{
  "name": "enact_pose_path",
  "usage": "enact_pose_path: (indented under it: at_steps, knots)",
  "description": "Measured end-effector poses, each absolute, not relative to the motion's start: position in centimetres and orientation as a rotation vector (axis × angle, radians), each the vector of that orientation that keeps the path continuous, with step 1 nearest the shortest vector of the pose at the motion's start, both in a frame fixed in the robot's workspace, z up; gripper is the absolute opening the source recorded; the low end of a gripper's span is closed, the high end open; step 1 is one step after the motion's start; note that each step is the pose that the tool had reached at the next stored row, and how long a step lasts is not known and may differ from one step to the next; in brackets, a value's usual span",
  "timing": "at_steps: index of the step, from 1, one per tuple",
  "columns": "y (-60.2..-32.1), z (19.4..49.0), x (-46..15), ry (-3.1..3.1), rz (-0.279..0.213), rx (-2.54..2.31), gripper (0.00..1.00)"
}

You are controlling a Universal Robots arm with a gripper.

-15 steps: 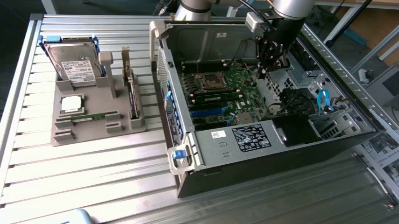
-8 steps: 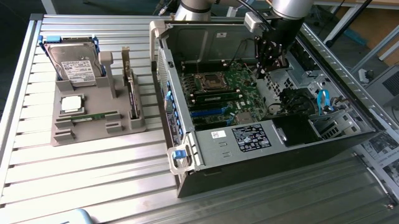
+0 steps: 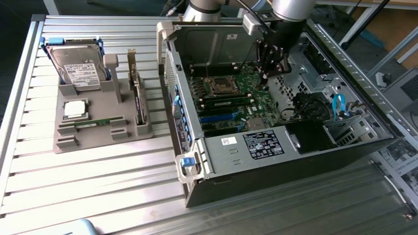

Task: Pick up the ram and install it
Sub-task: 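Press down the ram until it locks into place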

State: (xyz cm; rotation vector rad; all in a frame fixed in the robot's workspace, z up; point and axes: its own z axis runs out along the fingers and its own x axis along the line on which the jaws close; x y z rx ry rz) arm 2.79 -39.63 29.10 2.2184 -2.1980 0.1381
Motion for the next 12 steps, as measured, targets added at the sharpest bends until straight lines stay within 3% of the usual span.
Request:
enact_pose_path:
  at_steps: [12]
  knots:
    - [-39.6,27.7,1.1,-2.198,0.138,2.218,0.11]
